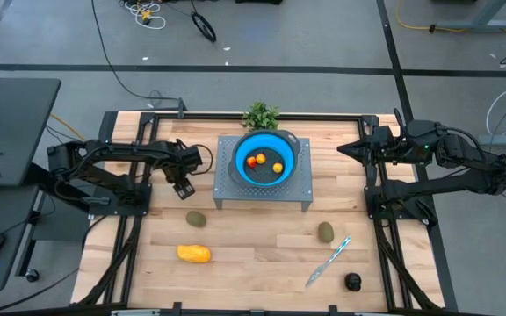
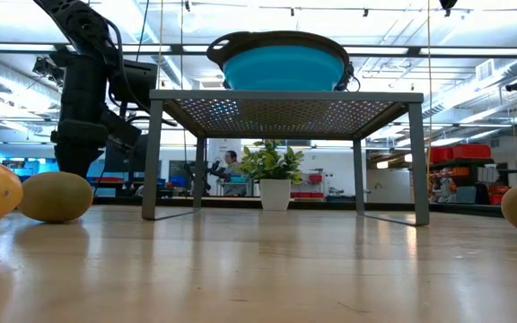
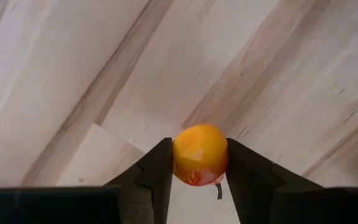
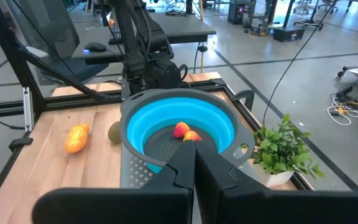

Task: Pick & Place Fruit
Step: Put the orange pear into the strainer bowl on the shelf

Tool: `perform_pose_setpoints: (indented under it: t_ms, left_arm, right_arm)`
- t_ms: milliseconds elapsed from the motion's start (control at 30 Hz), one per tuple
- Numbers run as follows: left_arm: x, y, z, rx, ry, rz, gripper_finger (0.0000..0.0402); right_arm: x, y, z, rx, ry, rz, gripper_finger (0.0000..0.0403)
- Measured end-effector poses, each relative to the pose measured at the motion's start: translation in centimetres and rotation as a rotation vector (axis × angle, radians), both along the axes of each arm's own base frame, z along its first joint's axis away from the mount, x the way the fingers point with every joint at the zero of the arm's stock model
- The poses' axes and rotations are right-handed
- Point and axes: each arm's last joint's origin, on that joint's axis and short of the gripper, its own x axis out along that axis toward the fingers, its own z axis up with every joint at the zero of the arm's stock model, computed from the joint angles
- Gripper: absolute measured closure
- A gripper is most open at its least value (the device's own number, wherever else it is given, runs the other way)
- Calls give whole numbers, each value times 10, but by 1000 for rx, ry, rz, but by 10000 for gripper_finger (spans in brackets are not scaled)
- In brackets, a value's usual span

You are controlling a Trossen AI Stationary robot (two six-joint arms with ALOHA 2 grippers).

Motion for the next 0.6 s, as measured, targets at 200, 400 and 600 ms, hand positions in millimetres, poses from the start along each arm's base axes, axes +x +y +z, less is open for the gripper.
perform_pose_setpoints:
  t_ms: [200, 400, 600]
  left_arm:
    - [-3, -1, 9, 15, -54, -7, 267]
    - [-11, -8, 33, 29, -203, 49, 269]
    - [-22, -13, 51, 64, -311, 71, 271]
  right_arm:
    - [0, 0, 0, 0, 0, 0, 396]
    - [0, 0, 0, -2, 0, 0, 396]
    - [0, 0, 0, -3, 0, 1, 396]
